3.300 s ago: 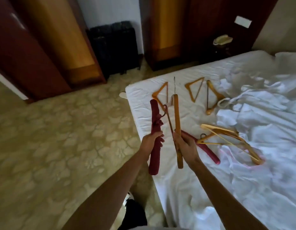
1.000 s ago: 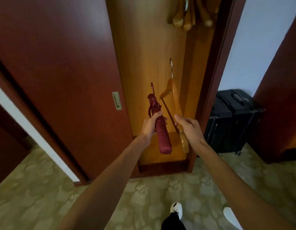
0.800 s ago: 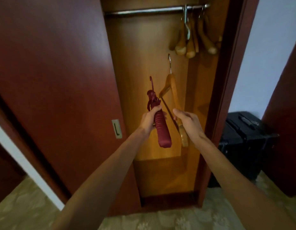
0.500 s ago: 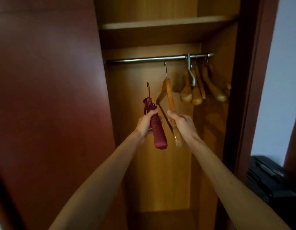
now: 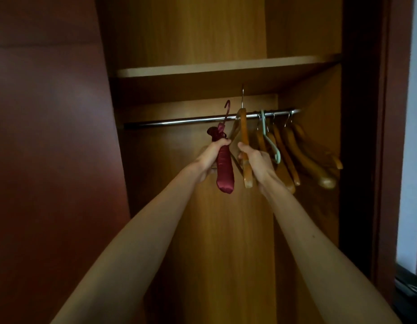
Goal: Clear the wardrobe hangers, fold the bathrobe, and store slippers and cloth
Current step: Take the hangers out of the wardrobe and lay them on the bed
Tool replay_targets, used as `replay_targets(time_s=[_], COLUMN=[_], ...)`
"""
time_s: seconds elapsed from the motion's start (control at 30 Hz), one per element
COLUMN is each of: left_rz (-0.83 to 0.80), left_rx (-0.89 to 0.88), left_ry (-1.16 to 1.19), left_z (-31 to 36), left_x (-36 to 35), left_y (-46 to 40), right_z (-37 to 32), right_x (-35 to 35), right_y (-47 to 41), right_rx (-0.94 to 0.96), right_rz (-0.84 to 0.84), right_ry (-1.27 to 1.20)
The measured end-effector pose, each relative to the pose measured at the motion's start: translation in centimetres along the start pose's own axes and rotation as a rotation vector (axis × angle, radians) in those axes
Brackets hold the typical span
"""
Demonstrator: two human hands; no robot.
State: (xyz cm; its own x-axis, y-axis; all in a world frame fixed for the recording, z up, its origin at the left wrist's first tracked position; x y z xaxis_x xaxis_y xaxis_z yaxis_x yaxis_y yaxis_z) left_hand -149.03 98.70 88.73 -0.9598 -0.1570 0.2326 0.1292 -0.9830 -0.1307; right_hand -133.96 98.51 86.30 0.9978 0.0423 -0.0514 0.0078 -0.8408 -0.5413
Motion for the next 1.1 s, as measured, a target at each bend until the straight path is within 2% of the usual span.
replay_targets(time_s=[0.47, 0.73, 1.1], left_rz=[-0.033, -0.061, -0.123], left_rx=[0.078, 0.11, 0.131], left_ry=[0.012, 0.019, 0.076], left_z=[1.5, 0.2, 0.1], left_x=[-0.5, -1.2, -3.7], left_y=[-10.3, -14.1, -16.5], right_z=[5.1, 7.8, 11.5], right_x=[-1.3, -2.0, -0.2], right_y=[-7.9, -8.2, -7.4], right_rx=[-0.076, -0.097, -0.105], right_rz=[0.044, 0.111, 0.108], right_ry=[0.052, -0.021, -0.008])
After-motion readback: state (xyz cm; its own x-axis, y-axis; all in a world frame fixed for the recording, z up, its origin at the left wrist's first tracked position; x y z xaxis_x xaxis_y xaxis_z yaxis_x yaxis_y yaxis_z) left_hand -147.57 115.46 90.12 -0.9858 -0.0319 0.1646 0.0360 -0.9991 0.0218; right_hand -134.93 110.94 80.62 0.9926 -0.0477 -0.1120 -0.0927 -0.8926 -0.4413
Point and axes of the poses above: each hand's wrist, its own y-axis away from the middle knuckle, its own x-axis out of the back of the hand, z = x × y, the point moved 5 cm from there along -y, towards the middle knuckle, and after that the axes turned 11 degrees about x, right-handed, at the moved point
